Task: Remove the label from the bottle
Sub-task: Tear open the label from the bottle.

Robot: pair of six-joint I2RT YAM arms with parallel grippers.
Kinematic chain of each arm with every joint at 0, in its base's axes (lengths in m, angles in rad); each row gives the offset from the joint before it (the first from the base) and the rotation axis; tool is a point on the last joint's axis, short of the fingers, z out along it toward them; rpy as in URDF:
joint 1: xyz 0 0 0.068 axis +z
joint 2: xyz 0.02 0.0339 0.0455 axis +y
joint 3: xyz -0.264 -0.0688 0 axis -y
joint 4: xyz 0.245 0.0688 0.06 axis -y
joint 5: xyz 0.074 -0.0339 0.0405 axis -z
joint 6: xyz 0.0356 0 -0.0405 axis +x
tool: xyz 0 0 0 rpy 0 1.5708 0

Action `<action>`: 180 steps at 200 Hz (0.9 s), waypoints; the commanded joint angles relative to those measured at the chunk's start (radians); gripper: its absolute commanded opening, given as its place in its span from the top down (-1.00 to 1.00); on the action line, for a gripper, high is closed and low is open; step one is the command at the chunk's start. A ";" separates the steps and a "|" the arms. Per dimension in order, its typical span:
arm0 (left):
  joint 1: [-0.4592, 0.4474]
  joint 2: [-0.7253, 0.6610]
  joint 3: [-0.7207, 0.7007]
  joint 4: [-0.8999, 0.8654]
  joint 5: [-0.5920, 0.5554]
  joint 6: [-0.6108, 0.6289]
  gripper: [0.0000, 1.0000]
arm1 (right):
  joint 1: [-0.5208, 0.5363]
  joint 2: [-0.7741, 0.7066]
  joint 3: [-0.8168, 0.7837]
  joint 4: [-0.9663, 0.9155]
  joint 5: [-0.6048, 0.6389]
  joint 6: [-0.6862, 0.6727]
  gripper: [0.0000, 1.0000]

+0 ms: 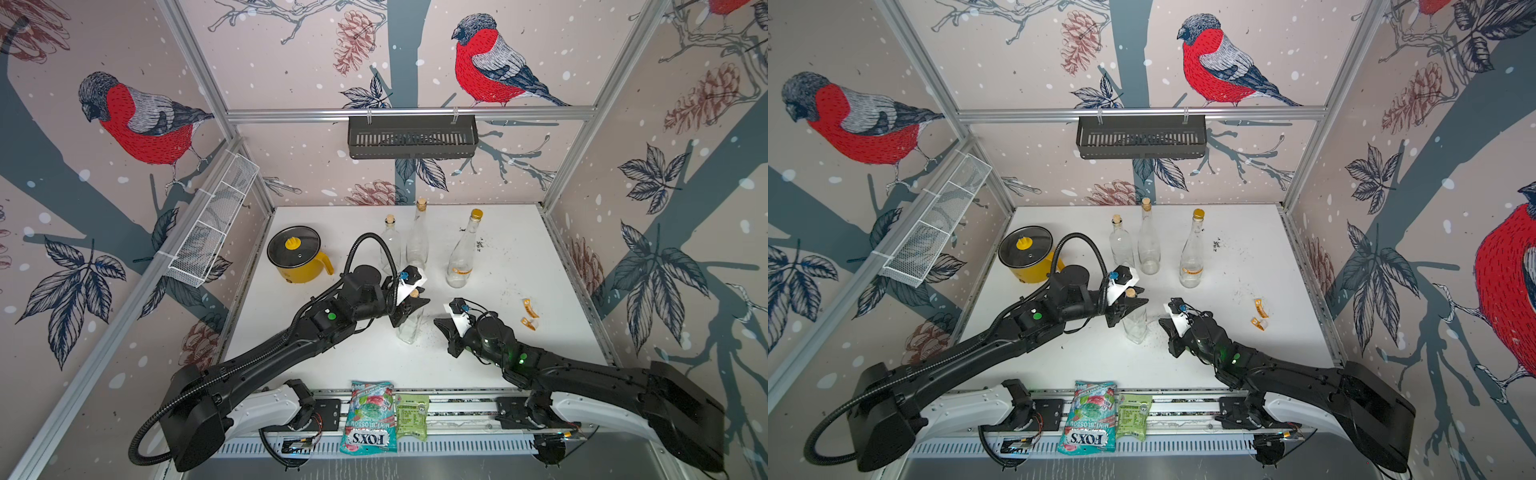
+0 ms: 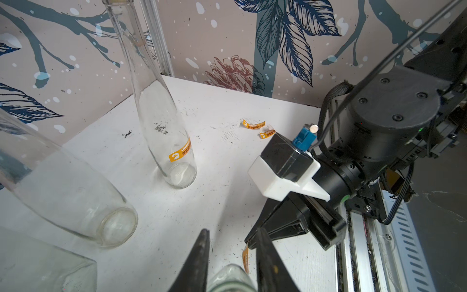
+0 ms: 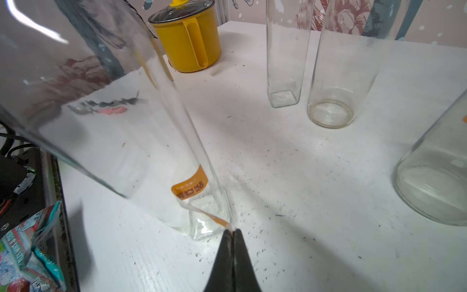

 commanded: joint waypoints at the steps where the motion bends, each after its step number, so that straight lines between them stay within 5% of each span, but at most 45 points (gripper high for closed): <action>1: -0.004 0.001 -0.003 -0.061 0.022 0.024 1.00 | -0.007 -0.007 -0.002 0.005 0.035 0.003 0.98; 180: -0.012 0.009 -0.004 -0.070 0.118 0.059 1.00 | -0.050 0.007 0.012 0.017 0.054 -0.021 0.98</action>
